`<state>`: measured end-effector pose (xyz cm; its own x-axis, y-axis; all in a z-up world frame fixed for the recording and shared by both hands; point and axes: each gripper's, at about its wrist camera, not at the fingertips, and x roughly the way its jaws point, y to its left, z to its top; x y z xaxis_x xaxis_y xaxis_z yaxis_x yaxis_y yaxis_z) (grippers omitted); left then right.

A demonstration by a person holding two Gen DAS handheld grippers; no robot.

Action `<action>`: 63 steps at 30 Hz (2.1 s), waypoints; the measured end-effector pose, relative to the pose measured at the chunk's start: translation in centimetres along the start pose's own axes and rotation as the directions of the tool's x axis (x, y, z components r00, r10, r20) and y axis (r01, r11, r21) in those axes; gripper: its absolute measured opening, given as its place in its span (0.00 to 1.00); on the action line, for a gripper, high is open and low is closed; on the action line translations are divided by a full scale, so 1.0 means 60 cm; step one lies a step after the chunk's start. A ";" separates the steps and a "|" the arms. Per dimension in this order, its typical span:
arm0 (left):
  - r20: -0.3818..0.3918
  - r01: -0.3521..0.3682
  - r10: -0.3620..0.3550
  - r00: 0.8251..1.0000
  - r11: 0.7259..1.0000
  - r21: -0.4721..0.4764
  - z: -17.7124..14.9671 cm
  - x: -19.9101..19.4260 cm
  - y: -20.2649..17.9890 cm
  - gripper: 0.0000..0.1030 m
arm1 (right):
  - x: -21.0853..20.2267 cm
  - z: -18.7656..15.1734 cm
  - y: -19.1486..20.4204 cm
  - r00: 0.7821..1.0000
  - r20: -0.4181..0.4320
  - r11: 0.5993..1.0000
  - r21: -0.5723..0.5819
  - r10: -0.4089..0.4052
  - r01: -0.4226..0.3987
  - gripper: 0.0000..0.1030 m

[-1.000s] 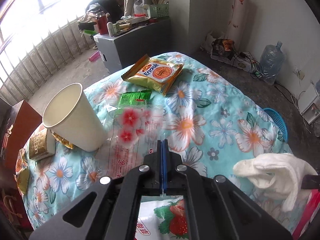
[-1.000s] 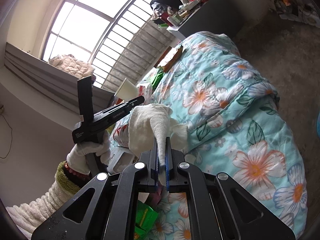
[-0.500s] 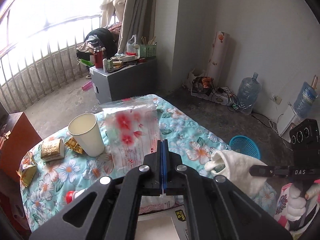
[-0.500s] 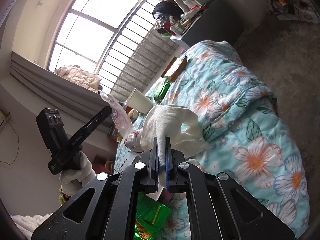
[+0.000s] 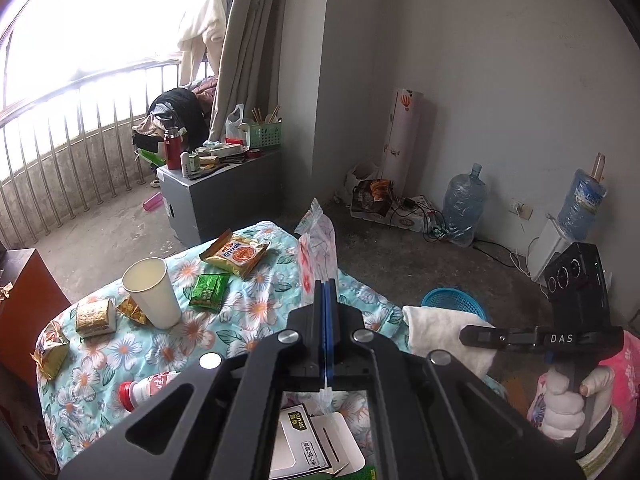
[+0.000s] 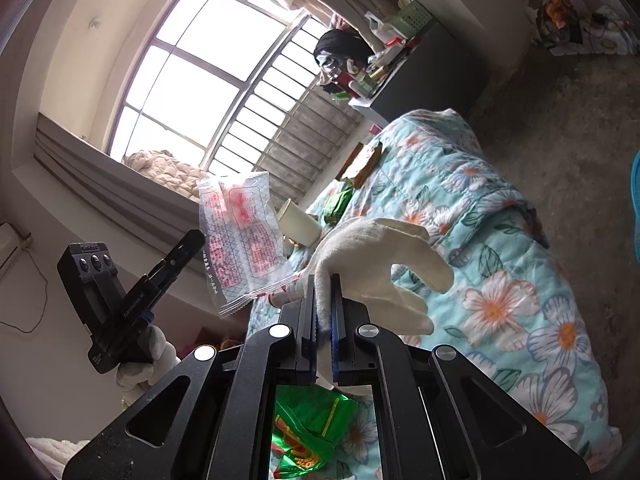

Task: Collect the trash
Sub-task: 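Lift the glove and plastic bag and carry both over the wastebasket, then open both tools to drop the glove and plastic bag into the wastebasket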

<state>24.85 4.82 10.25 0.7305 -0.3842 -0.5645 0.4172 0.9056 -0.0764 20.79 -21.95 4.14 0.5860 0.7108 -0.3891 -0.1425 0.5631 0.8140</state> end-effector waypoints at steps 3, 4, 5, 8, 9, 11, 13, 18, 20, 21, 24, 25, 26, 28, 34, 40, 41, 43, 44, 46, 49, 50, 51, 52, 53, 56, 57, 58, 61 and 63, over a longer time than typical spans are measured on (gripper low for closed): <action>0.012 0.024 -0.025 1.000 1.000 0.012 0.005 -0.006 -0.021 0.00 | -0.014 -0.001 -0.001 1.000 0.019 1.000 0.007 0.002 -0.003 0.04; 0.016 0.033 -0.033 0.999 0.999 0.017 0.006 -0.007 -0.029 0.00 | -0.020 -0.002 -0.002 1.000 0.027 1.000 0.008 0.002 -0.002 0.04; 0.018 0.042 -0.042 0.999 0.999 0.022 0.008 -0.008 -0.036 0.00 | -0.026 -0.003 -0.001 0.999 0.037 1.000 0.008 0.002 -0.002 0.04; 0.020 0.066 -0.067 0.998 0.997 0.042 0.013 -0.007 -0.059 0.00 | -0.052 -0.004 -0.003 0.997 0.076 1.000 0.012 0.006 -0.007 0.04; 0.019 0.071 -0.072 0.997 0.996 0.049 0.015 -0.005 -0.067 0.00 | -0.061 -0.004 -0.005 0.996 0.090 1.000 0.015 0.008 -0.009 0.04; 0.018 0.086 -0.087 0.996 0.994 0.061 0.019 -0.002 -0.084 0.00 | -0.077 -0.004 -0.010 0.993 0.114 1.000 0.019 0.008 -0.010 0.04; 0.016 0.105 -0.107 0.994 0.992 0.068 0.024 0.003 -0.100 0.00 | -0.095 -0.005 -0.016 0.991 0.136 1.000 0.022 0.003 -0.007 0.04; 0.015 0.159 -0.161 0.987 0.983 0.096 0.035 0.022 -0.155 0.00 | -0.138 -0.008 -0.037 0.981 0.193 0.999 0.041 -0.010 0.002 0.04; 0.011 0.182 -0.184 0.983 0.977 0.111 0.038 0.033 -0.180 0.00 | -0.155 -0.008 -0.047 0.976 0.216 0.999 0.050 -0.015 0.005 0.04; 0.007 0.193 -0.196 0.981 0.974 0.119 0.040 0.039 -0.193 0.00 | -0.163 -0.009 -0.052 0.974 0.228 0.999 0.054 -0.019 0.006 0.04; -0.014 0.231 -0.231 0.973 0.963 0.135 0.046 0.061 -0.230 0.00 | -0.186 -0.009 -0.068 0.964 0.265 0.997 0.072 -0.033 0.014 0.04; -0.023 0.244 -0.243 0.970 0.960 0.140 0.048 0.069 -0.243 0.00 | -0.193 -0.008 -0.073 0.960 0.276 0.997 0.079 -0.038 0.017 0.04; -0.031 0.256 -0.255 0.967 0.955 0.146 0.049 0.077 -0.255 0.00 | -0.201 -0.007 -0.079 0.957 0.288 0.996 0.086 -0.044 0.020 0.04; -0.045 0.277 -0.273 0.961 0.948 0.159 0.051 0.092 -0.283 0.00 | -0.215 -0.006 -0.091 0.949 0.309 0.995 0.099 -0.061 0.031 0.04; -0.112 0.349 -0.333 0.936 0.919 0.182 0.056 0.157 -0.351 0.00 | -0.251 0.003 -0.138 0.929 0.353 0.987 0.150 -0.113 0.063 0.04; -0.211 0.413 -0.371 0.904 0.884 0.217 0.057 0.262 -0.431 0.00 | -0.290 0.034 -0.215 0.905 0.366 0.964 0.228 -0.215 0.137 0.04; -0.230 0.425 -0.377 0.897 0.879 0.216 0.057 0.283 -0.444 0.00 | -0.295 0.041 -0.233 0.903 0.360 0.958 0.247 -0.234 0.150 0.04; -0.272 0.454 -0.395 0.877 0.868 0.204 0.055 0.331 -0.469 0.00 | -0.302 0.052 -0.268 0.903 0.348 0.947 0.278 -0.253 0.158 0.04; -0.289 0.461 -0.397 0.871 0.864 0.202 0.053 0.355 -0.481 0.00 | -0.303 0.060 -0.288 0.901 0.338 0.939 0.299 -0.271 0.170 0.04; -0.322 0.472 -0.395 0.860 0.857 0.209 0.045 0.402 -0.510 0.00 | -0.300 0.074 -0.331 0.900 0.313 0.920 0.343 -0.303 0.191 0.04; -0.366 0.488 -0.392 0.844 0.845 0.219 0.033 0.467 -0.549 0.00 | -0.294 0.089 -0.394 0.894 0.281 0.885 0.414 -0.349 0.216 0.04; -0.380 0.491 -0.390 0.839 0.843 0.219 0.029 0.487 -0.562 0.00 | -0.293 0.093 -0.415 0.891 0.273 0.872 0.436 -0.363 0.221 0.04; -0.393 0.495 -0.388 0.833 0.841 0.218 0.025 0.506 -0.573 0.00 | -0.291 0.096 -0.433 0.889 0.266 0.862 0.453 -0.373 0.227 0.04; -0.404 0.494 -0.383 0.831 0.842 0.218 0.022 0.524 -0.587 0.00 | -0.291 0.098 -0.450 0.885 0.262 0.851 0.473 -0.385 0.229 0.04; -0.412 0.492 -0.377 0.830 0.843 0.219 0.019 0.540 -0.597 0.00 | -0.289 0.103 -0.467 0.882 0.260 0.839 0.492 -0.394 0.230 0.04; -0.432 0.509 -0.392 0.813 0.838 0.198 0.013 0.590 -0.627 0.00 | -0.283 0.114 -0.526 0.871 0.254 0.805 0.547 -0.421 0.229 0.05; -0.450 0.520 -0.400 0.798 0.835 0.179 0.009 0.610 -0.636 0.01 | -0.278 0.118 -0.546 0.855 0.241 0.786 0.559 -0.459 0.265 0.05; -0.472 0.518 -0.394 0.789 0.839 0.164 0.003 0.632 -0.645 0.16 | -0.272 0.120 -0.568 0.846 0.229 0.770 0.572 -0.482 0.283 0.12; -0.470 0.445 -0.327 0.820 0.881 0.163 -0.014 0.671 -0.651 0.54 | -0.251 0.104 -0.645 0.829 0.165 0.692 0.649 -0.535 0.317 0.37; -0.462 0.432 -0.326 0.825 0.890 0.143 -0.017 0.674 -0.644 0.54 | -0.248 0.079 -0.673 0.806 0.122 0.636 0.687 -0.579 0.352 0.37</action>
<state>37.74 -45.51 -10.49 0.2169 -0.5296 -0.8200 0.7643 0.6147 -0.1949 21.64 -57.28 -20.91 0.6523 0.1957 -0.7323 0.6638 0.3189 0.6765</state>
